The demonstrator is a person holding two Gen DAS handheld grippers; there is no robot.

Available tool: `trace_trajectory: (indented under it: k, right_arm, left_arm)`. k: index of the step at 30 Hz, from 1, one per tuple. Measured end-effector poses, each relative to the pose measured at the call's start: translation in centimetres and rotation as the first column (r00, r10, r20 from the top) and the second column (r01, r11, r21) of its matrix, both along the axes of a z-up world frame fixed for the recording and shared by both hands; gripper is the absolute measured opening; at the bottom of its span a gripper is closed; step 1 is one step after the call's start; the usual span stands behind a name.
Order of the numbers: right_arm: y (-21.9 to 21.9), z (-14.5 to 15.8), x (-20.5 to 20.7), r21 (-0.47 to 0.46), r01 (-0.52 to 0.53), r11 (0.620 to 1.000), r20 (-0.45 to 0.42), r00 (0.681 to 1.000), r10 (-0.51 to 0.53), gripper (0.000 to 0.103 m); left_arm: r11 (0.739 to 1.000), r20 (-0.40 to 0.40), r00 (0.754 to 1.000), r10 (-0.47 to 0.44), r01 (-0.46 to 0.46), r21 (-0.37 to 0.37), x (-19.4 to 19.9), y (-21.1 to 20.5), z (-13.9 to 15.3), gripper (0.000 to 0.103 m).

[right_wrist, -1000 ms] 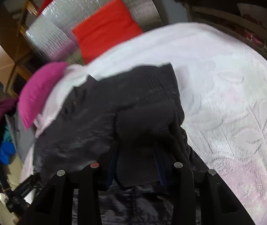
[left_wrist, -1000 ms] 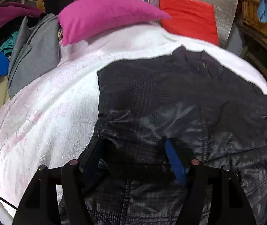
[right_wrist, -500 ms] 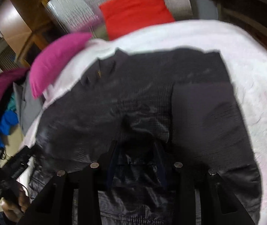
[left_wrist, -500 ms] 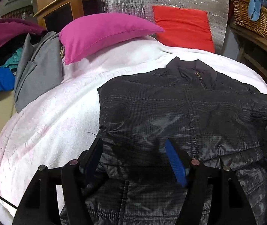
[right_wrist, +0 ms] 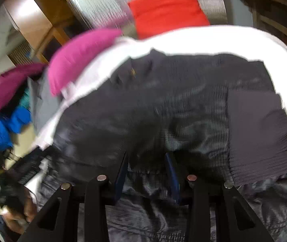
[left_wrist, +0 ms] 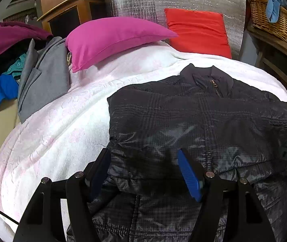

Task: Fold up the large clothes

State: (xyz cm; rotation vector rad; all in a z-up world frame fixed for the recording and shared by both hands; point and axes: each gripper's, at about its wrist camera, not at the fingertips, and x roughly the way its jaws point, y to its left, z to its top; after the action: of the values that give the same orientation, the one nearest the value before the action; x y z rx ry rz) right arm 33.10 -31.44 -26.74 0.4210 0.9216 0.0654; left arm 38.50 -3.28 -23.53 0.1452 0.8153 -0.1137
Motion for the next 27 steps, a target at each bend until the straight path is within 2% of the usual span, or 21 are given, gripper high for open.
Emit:
trace_trajectory:
  k: [5,10,12,13,14,15,18,22,24,27]
  right_arm:
    - [-0.6,0.4,-0.3,0.017,0.008,1.0,0.009,1.0,-0.008,0.041]
    - [-4.5,3.1,-2.5,0.068,0.127,0.99,0.117,0.984,-0.134,0.044]
    - [-6.7,3.6,-3.3,0.054,0.224,0.973,0.136,0.964,-0.23,0.053]
    - [-7.7,3.9,-3.6,0.049,0.271,0.961,0.139,0.951,-0.275,0.066]
    - [-8.7,3.9,-4.0,0.055,0.316,0.947,0.14,0.937,-0.32,0.074]
    - [-9.8,3.9,-4.5,0.06,0.359,0.931,0.14,0.921,-0.364,0.074]
    - [-12.7,3.2,-5.0,0.074,0.457,0.886,0.104,0.88,-0.463,0.074]
    - [-14.5,0.3,-4.0,0.164,0.45,0.878,-0.002,0.89,-0.456,0.074]
    - [-14.6,-0.7,-3.2,0.197,0.428,0.882,-0.034,0.902,-0.43,0.074]
    - [-14.1,-1.4,-2.6,0.192,0.416,0.889,-0.041,0.908,-0.416,0.075]
  left_arm:
    - [1.0,-0.004,1.0,0.002,-0.002,0.014,0.0,-0.1,-0.2,0.07]
    - [1.0,0.002,1.0,0.013,-0.013,0.017,0.0,0.2,-0.1,0.07]
    - [1.0,0.001,1.0,0.02,-0.02,0.021,0.1,0.3,-0.1,0.07]
    - [1.0,0.0,1.0,0.023,-0.023,0.021,0.2,0.4,-0.2,0.07]
    - [1.0,-0.001,1.0,0.024,-0.024,0.02,0.2,0.4,-0.2,0.07]
    - [0.999,0.0,1.0,0.025,-0.025,0.022,0.2,0.4,-0.2,0.07]
    - [0.999,-0.003,0.999,0.033,-0.033,0.037,0.4,0.7,-0.3,0.07]
    - [0.995,-0.017,0.995,0.097,-0.097,0.014,1.2,2.6,-0.1,0.07]
    - [0.987,-0.034,0.987,0.159,-0.16,-0.03,1.9,4.6,0.0,0.071]
    - [0.975,-0.078,0.976,0.205,-0.21,-0.072,2.9,6.7,-0.7,0.073]
